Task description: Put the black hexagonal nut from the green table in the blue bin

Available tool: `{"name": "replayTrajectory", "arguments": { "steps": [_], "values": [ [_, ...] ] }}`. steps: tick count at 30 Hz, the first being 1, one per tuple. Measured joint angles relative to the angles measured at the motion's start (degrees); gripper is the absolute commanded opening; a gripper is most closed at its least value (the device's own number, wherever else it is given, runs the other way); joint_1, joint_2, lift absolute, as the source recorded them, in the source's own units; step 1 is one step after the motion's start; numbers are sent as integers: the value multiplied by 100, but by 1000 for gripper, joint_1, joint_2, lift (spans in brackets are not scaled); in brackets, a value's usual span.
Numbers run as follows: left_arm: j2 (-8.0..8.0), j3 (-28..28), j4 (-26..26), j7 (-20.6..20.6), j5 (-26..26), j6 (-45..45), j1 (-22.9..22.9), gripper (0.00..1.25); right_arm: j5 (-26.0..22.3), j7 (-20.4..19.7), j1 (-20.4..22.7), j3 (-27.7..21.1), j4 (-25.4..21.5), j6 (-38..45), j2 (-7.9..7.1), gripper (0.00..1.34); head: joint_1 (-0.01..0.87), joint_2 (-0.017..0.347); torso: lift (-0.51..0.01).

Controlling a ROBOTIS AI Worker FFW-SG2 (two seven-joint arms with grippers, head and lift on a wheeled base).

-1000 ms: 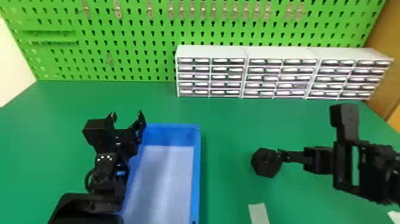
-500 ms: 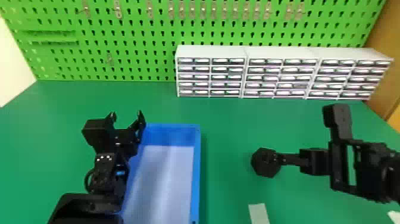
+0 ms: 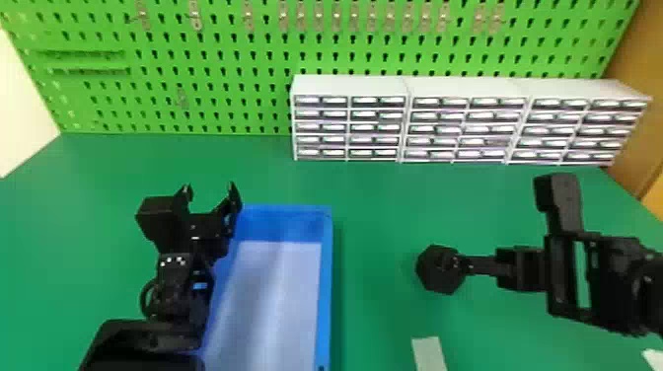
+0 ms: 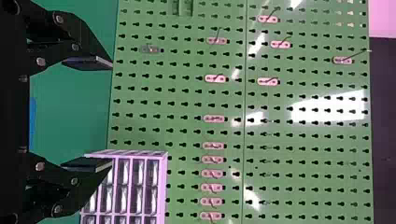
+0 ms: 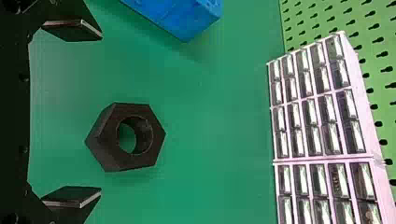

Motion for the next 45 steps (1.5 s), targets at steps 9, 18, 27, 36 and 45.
{"name": "replayTrajectory", "arguments": {
  "steps": [9,18,27,36,45],
  "values": [
    [0,-19,9,0,-6,0,0,738,-2,-1,-27,10,37,30,0,1206,657,57,-95],
    [0,-19,16,0,-6,0,0,738,-3,1,-36,12,54,63,-9,1206,657,57,-95],
    [0,-20,20,0,-6,0,-2,738,4,-3,-57,36,119,124,-25,1207,657,57,-95],
    [0,-27,20,0,-6,0,-5,738,23,-1,-88,87,191,130,-35,1206,657,57,-95],
    [0,-28,20,0,-6,0,-9,738,32,-2,-109,95,267,130,-23,1206,657,57,-95]
  ]
}}
